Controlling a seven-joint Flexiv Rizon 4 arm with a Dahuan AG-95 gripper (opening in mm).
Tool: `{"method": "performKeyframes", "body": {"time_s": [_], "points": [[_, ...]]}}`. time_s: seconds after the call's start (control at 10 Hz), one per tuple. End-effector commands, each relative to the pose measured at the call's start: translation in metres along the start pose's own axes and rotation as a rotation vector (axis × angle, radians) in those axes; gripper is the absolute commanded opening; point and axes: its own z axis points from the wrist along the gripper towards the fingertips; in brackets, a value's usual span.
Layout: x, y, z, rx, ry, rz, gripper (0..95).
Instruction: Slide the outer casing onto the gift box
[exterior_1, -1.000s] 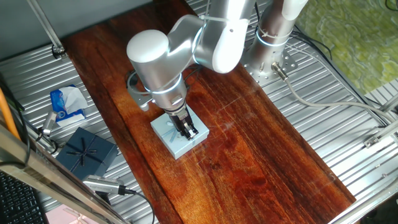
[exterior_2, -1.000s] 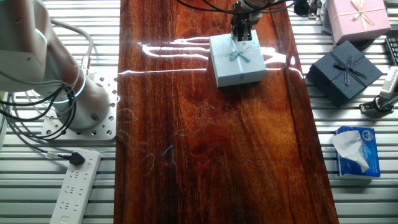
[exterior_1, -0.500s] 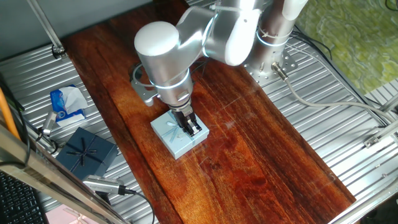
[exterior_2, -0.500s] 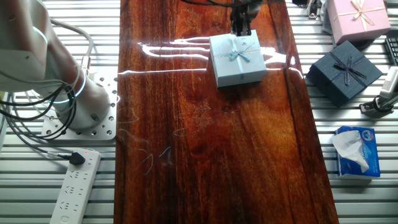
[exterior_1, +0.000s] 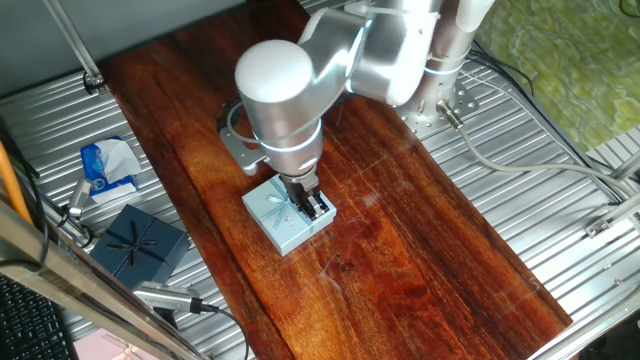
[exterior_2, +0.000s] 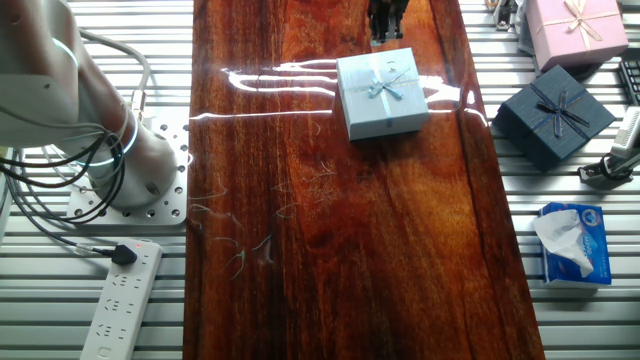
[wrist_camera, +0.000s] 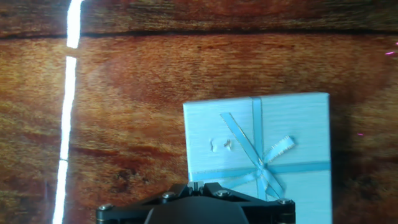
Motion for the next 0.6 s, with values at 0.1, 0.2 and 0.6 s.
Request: {"method": "performKeyframes", "body": {"time_s": [0.1,0.2,0.6], "points": [[0.0009,0.0003,-0.0035,0.030,0.005,-0.003,0.0],[0.0020,0.0011,-0.0064,0.030,0.004,-0.005,0.0],[0.0041,0.0015,-0.0114,0.045,0.015,-0.015,0.0]]}}
